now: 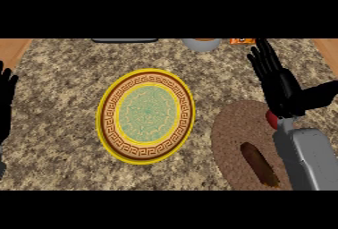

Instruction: Pick the tomato from the placemat and place it in the plate

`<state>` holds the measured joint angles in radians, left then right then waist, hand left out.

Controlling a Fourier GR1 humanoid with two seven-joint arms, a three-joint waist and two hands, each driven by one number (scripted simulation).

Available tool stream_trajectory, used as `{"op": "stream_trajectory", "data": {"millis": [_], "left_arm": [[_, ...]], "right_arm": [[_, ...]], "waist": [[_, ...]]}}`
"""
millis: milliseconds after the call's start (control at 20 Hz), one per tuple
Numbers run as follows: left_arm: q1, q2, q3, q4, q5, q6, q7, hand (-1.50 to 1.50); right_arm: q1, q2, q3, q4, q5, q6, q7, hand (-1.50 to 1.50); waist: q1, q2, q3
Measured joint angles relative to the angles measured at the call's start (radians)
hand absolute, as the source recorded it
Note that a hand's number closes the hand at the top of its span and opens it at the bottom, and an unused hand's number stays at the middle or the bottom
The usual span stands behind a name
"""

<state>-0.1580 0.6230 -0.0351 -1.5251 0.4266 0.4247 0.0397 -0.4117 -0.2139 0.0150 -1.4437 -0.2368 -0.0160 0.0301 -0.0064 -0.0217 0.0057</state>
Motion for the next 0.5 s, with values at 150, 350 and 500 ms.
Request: {"op": "stream_trajectory", "data": {"millis": [150, 350, 500], "left_arm": [[-0.004, 0.001, -0.023, -0.029, -0.012, -0.036, -0.018, 0.00], [-0.042, 0.014, -0.079, -0.058, -0.032, -0.100, -0.028, 0.00], [-0.053, 0.010, -0.112, -0.069, -0.034, -0.135, -0.030, 0.00]], "right_arm": [[-0.003, -0.005, 0.061, -0.030, -0.029, 0.121, -0.016, 1.50], [-0.051, -0.059, 0.209, -0.091, 0.006, 0.329, -0.044, 1.50], [-0.062, -0.181, 0.299, -0.130, 0.211, 0.367, -0.096, 1.50]], "waist": [[0.007, 0.011, -0.002], [0.001, 0.007, -0.009], [-0.016, 0.007, -0.010]]}}
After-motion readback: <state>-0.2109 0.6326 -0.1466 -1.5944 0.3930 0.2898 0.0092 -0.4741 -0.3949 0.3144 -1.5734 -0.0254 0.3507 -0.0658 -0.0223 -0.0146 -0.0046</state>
